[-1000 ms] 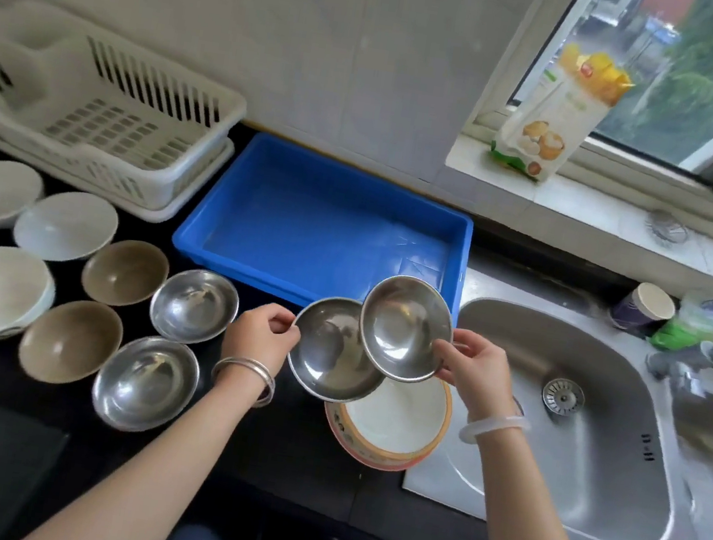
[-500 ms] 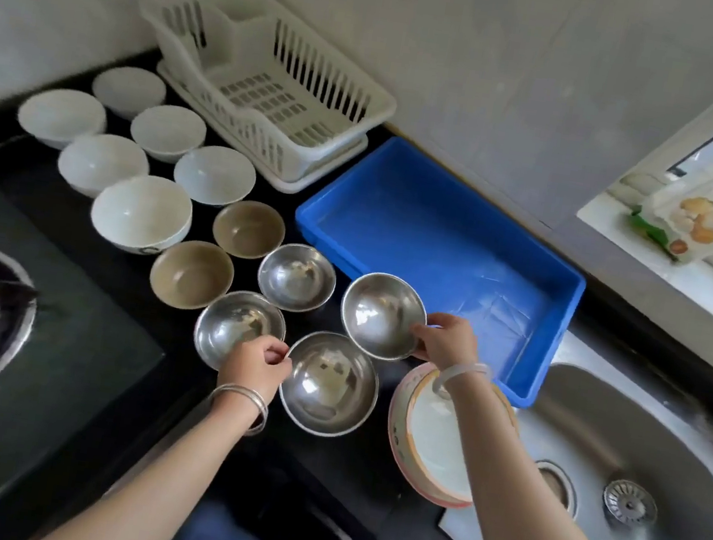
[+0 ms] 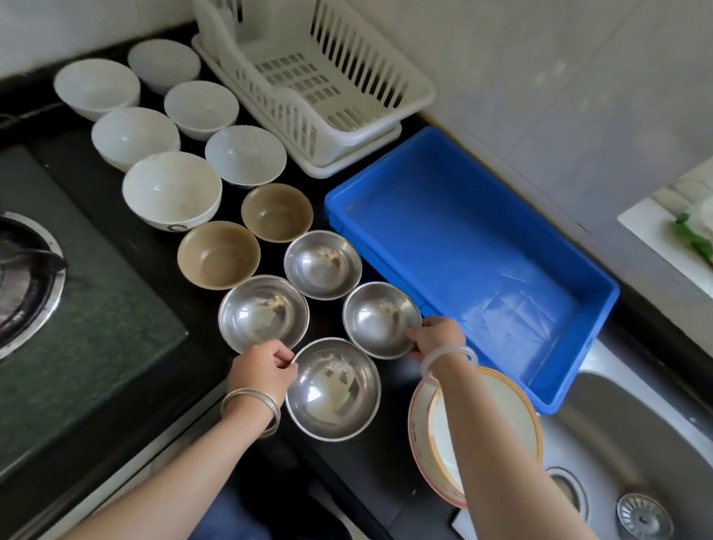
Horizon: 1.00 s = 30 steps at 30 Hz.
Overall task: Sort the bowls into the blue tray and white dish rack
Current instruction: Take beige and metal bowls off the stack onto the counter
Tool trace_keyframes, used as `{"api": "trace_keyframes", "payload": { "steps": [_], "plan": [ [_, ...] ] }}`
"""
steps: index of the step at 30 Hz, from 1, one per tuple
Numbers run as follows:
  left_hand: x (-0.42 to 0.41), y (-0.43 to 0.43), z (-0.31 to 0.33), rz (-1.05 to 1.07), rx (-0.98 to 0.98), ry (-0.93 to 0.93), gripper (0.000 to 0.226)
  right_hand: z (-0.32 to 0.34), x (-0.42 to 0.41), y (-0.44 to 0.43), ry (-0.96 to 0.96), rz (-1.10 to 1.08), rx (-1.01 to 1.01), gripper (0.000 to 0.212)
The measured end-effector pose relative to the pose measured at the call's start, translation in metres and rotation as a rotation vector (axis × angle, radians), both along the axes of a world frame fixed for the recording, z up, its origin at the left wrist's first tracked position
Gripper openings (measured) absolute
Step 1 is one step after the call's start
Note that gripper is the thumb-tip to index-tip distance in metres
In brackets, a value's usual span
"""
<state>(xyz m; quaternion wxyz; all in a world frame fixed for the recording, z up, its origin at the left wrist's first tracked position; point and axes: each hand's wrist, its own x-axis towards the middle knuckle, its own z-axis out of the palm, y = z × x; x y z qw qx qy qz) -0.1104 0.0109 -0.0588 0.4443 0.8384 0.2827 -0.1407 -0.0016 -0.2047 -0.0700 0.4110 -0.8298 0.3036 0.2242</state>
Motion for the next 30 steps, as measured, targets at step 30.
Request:
{"api": "trace_keyframes", "payload": {
  "steps": [30],
  "plan": [
    [-0.003, 0.000, -0.001, -0.029, 0.175, -0.108, 0.016, 0.009, -0.007, 0.009, 0.003, -0.026, -0.020, 0.013]
  ]
}}
